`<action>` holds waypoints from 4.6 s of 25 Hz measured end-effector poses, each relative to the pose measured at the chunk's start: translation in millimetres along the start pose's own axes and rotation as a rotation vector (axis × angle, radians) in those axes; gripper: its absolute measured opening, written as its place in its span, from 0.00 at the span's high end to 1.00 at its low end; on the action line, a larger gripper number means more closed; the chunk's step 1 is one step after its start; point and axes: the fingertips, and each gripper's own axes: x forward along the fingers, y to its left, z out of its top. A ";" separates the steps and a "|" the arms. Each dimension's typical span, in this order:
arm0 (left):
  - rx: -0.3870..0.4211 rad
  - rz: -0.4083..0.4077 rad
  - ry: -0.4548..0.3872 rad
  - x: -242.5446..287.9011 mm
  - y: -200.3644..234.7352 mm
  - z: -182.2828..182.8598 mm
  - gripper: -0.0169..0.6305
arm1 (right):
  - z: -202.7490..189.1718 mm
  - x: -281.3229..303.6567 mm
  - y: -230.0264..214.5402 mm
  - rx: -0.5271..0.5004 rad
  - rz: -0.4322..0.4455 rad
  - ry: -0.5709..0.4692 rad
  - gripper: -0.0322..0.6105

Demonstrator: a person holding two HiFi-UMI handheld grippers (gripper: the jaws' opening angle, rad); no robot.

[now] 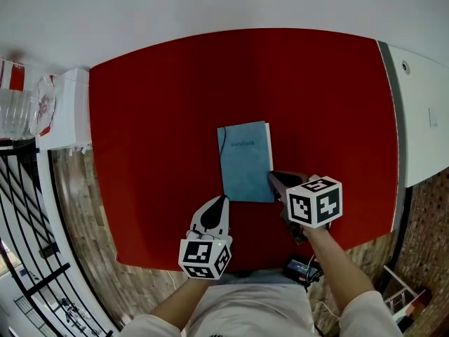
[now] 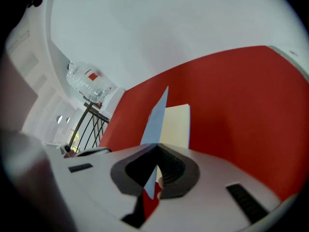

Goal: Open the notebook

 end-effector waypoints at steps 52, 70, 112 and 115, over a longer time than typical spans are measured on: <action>-0.217 0.268 -0.080 -134.3 161.6 -54.4 0.96 | -38.7 206.9 178.6 -0.296 -0.076 0.142 0.93; -0.185 0.228 -0.067 -132.4 156.6 -49.9 0.96 | -35.1 193.4 177.9 -0.130 0.089 0.047 0.82; 0.104 0.014 -0.159 -163.6 -70.8 24.5 0.96 | -91.1 -155.5 166.2 -0.349 -0.131 -0.499 0.94; 0.107 0.012 -0.169 -163.5 -78.3 26.8 0.96 | -85.9 -160.2 167.0 -0.363 -0.135 -0.520 0.94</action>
